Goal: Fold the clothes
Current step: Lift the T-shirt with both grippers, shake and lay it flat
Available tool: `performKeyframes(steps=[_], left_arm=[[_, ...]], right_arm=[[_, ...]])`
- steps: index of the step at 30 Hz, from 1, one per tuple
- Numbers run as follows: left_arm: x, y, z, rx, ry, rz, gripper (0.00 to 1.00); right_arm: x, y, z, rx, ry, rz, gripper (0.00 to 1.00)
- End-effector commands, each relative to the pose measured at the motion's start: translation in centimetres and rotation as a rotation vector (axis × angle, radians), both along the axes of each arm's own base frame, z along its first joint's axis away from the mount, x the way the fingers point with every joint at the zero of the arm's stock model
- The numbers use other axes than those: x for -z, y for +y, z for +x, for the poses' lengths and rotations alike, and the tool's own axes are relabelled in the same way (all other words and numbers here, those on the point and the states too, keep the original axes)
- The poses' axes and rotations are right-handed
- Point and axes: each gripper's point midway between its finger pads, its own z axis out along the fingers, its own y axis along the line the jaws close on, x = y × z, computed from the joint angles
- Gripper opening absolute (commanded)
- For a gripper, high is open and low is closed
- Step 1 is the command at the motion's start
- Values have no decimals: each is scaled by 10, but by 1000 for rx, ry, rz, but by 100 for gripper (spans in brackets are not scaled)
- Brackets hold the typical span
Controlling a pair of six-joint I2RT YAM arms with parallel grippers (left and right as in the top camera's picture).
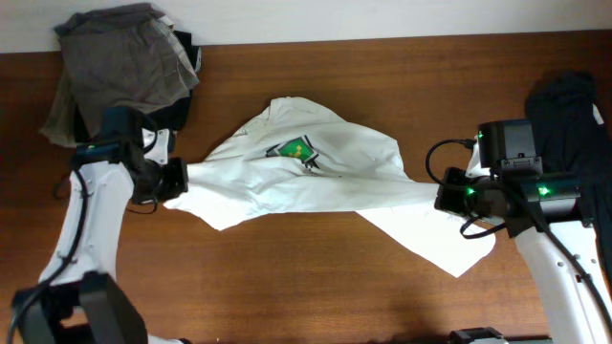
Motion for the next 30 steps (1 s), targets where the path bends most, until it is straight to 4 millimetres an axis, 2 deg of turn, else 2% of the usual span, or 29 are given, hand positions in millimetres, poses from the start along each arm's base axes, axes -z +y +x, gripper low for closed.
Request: performKeyframes(steps=[1,4,7,9,10,12,13,16,18,20,24,30], left_arm=[[-27,-4,0,0,-69,-10,1],[-45,-9,-3,7,-103,-30,1],[-83,-13,-2,19,-197,-44,1],[-115,-17,-2,32,-285,-48,1],[-148,-18,-5,38,-374,-37,1],[-190,-19,-14,43,-490,-18,1],[-204,-20,-18,45,-528,-12,1],[-270,-24,-46,53,-720,20,1],[-299,-26,-63,57,-809,34,1],[-342,-31,-94,63,-941,57,1],[-388,-37,-140,69,-1067,79,1],[-431,-47,-181,74,-1179,59,0]], right_arm=[[-7,4,3,-2,-20,19,4],[-13,5,2,-5,-40,29,4],[-42,5,3,-7,-135,33,4],[-70,5,2,-8,-212,36,4],[-96,5,-3,-9,-275,39,4],[-117,5,-9,-10,-318,41,4],[-127,4,-12,-11,-335,41,4],[-154,3,-22,-11,-384,38,4],[-166,3,-27,-11,-403,40,4],[-184,2,-36,-12,-435,41,4],[-226,1,-56,-12,-540,45,4],[-276,-7,-86,14,-683,22,4]])
